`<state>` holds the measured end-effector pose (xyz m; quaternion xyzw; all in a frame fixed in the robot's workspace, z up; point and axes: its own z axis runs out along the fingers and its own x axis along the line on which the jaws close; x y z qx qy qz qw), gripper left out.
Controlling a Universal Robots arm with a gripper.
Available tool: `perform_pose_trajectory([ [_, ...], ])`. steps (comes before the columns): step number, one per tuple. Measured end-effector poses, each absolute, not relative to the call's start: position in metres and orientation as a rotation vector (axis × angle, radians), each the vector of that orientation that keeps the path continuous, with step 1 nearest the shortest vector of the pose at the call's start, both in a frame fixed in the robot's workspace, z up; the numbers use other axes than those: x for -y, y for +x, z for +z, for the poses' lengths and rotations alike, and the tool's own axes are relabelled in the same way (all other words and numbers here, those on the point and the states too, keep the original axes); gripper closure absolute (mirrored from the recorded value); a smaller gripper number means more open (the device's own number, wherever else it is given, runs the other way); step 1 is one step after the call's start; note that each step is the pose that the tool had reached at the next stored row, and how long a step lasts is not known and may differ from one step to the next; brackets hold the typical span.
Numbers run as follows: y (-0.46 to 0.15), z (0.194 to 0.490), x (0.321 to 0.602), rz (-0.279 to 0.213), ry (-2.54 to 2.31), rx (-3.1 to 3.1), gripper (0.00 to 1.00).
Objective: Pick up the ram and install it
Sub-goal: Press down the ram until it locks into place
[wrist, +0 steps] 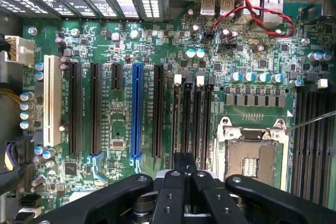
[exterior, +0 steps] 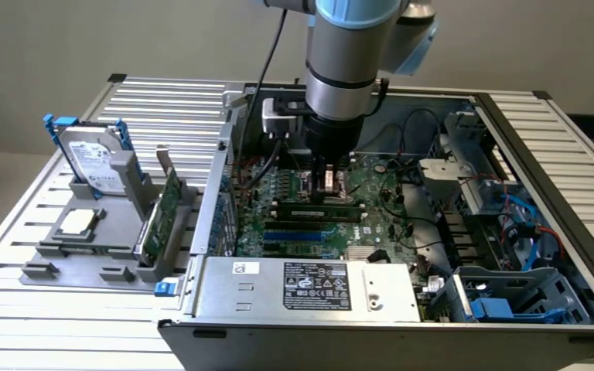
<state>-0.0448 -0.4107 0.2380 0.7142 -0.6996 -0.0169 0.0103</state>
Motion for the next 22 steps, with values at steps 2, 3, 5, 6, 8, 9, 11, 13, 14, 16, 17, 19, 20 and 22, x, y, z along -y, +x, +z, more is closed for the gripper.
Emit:
perform_pose_trajectory([
  [2,-0.046,0.235,0.411,-0.053,2.229,2.183,0.89],
  [3,-0.047,0.234,0.411,-0.053,2.229,2.183,0.89],
  [5,-0.047,0.233,0.411,-0.053,2.229,2.183,0.89],
  [6,-0.047,0.232,0.411,-0.053,2.229,2.183,0.89],
  [8,-0.047,0.231,0.411,-0.053,2.229,2.183,0.89],
  [9,-0.047,0.231,0.411,-0.053,2.229,2.183,0.89],
  [11,-0.047,0.230,0.411,-0.053,2.229,2.183,0.89],
  [13,-0.047,0.228,0.411,-0.052,2.229,2.183,0.89],
  [14,-0.048,0.227,0.411,-0.052,2.228,2.182,0.89],
  [16,-0.047,0.225,0.411,-0.052,2.229,2.183,0.89],
  [17,-0.048,0.224,0.411,-0.052,2.229,2.183,0.89],
  [19,-0.047,0.223,0.411,-0.052,2.229,2.183,0.89],
  [20,-0.047,0.224,0.411,-0.053,2.229,2.183,0.89],
  [22,-0.047,0.230,0.410,-0.056,2.230,2.184,0.89],
])
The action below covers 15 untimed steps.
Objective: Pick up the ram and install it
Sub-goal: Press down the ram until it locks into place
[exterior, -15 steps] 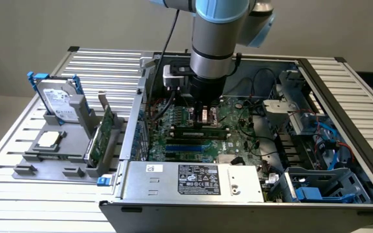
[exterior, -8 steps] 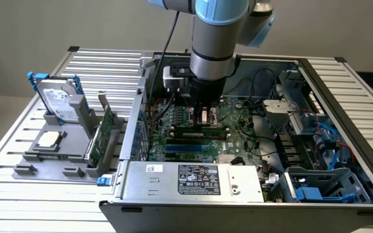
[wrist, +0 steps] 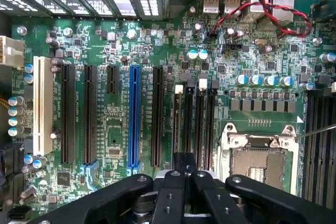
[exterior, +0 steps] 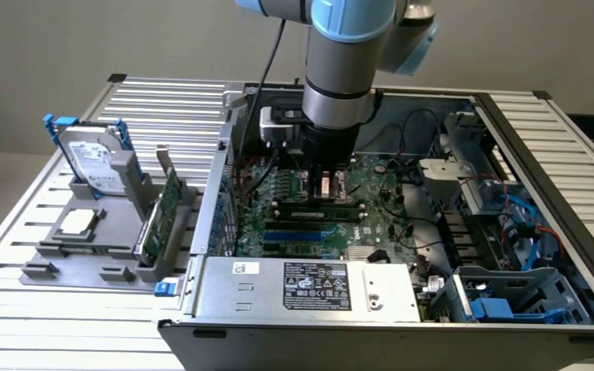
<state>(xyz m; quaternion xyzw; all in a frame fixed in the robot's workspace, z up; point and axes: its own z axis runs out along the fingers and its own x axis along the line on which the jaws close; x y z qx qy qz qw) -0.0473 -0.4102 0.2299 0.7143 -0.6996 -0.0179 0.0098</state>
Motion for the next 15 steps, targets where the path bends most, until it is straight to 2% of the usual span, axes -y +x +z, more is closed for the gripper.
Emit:
perform_pose_trajectory([
  [4,-0.046,0.247,0.411,-0.056,2.228,2.182,0.89],
  [15,-0.019,0.252,0.416,-0.069,2.221,2.175,0.89],
])
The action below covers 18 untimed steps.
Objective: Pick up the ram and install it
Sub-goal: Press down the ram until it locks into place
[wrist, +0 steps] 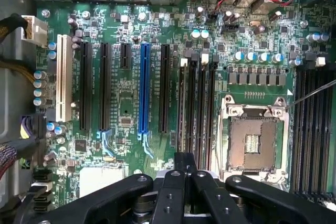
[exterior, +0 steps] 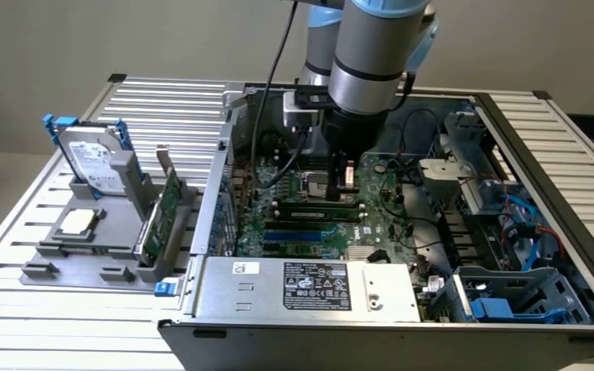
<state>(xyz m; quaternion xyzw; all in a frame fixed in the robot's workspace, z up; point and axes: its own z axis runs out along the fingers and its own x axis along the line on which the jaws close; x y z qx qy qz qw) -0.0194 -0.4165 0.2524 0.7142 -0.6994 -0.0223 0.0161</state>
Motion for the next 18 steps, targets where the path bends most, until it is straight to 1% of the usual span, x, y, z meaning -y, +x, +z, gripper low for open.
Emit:
perform_pose_trajectory([
  [18,-0.0198,0.2521,0.4188,-0.095,2.197,2.176,0.89],
])
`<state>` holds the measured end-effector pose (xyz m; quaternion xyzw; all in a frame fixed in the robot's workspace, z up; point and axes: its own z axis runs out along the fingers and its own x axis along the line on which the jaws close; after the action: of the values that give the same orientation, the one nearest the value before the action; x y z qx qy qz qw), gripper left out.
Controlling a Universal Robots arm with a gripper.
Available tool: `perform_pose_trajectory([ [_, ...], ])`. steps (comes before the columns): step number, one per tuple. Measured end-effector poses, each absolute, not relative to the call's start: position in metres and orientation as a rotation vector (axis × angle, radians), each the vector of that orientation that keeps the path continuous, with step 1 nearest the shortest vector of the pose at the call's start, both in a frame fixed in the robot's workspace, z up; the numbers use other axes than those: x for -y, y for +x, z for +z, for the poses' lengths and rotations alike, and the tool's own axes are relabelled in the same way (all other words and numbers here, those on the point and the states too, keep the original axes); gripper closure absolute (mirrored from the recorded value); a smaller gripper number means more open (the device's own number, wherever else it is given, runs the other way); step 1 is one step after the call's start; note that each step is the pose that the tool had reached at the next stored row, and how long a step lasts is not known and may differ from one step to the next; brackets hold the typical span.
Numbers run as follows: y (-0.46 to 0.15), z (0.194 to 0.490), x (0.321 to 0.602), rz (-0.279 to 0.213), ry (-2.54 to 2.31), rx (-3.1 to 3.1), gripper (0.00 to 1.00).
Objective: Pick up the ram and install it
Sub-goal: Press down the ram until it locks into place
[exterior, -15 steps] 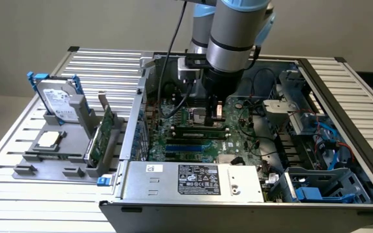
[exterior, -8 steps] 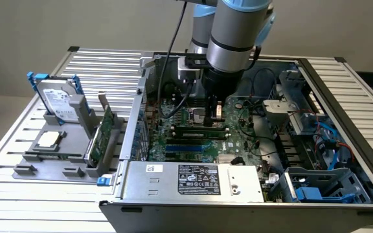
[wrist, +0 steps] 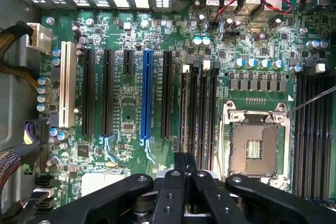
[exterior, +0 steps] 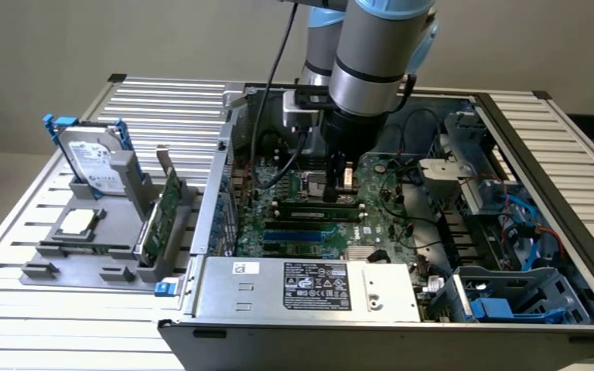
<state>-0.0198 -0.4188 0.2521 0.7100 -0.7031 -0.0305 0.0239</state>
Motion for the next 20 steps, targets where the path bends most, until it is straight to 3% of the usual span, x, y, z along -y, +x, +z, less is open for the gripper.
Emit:
perform_pose_trajectory([
  [20,-0.0202,0.2519,0.4188,-0.100,1.886,2.458,0.89],
])
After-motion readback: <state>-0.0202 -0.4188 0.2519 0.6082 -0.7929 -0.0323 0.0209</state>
